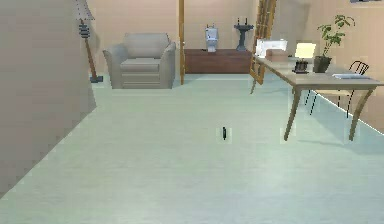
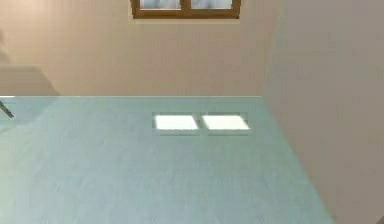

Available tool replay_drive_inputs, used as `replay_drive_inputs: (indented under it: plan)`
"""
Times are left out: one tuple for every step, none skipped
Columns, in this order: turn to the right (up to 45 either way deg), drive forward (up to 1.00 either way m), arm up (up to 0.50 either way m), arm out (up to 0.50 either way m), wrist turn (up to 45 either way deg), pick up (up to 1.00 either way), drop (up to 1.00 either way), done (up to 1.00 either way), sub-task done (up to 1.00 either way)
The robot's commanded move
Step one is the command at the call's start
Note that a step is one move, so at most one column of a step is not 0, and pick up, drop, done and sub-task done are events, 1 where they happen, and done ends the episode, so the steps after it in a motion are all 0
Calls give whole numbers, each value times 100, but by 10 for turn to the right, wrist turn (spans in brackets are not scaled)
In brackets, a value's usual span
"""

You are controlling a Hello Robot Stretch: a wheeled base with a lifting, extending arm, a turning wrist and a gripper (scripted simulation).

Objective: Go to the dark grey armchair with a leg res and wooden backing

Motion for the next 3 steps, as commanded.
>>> replay_drive_inputs:
  plan:
    - [0,100,0,0,0,0,0,0,0]
    - [0,100,0,0,0,0,0,0,0]
    - [0,60,0,0,0,0,0,0,0]
